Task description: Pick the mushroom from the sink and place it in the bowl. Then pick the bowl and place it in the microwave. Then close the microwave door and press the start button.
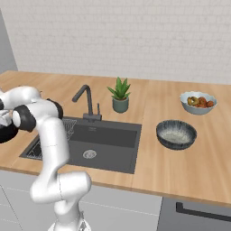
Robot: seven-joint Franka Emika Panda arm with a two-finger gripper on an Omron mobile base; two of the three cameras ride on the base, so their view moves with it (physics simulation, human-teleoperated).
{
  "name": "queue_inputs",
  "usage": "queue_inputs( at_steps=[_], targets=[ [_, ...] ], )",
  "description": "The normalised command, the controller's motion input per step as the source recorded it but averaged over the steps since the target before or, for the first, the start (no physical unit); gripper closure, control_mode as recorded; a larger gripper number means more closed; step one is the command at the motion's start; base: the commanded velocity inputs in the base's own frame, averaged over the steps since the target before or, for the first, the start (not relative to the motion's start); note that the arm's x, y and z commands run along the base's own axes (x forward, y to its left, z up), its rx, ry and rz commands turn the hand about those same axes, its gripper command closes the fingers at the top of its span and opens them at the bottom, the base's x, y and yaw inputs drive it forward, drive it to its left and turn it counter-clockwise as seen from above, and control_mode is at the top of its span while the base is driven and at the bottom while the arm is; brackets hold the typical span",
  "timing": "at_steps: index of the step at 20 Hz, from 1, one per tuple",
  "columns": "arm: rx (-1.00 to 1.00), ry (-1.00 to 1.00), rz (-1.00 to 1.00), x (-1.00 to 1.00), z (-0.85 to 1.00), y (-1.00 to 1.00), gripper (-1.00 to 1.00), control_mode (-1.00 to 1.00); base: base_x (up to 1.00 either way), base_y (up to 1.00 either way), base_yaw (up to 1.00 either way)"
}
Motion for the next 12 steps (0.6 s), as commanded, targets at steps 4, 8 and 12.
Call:
queue_inputs(
  at_steps=[4,8,12],
  targets=[
    [-0.01,0.0,0.0,0.14,-0.33,0.0,1.0,-1.0,0.0,0.0,0.0],
    [0.0,0.0,0.0,0.11,-0.41,0.0,1.0,-1.0,0.0,0.0,0.0],
    [0.0,0.0,0.0,0.19,-0.44,0.0,1.0,-1.0,0.0,0.0,0.0]
  ],
)
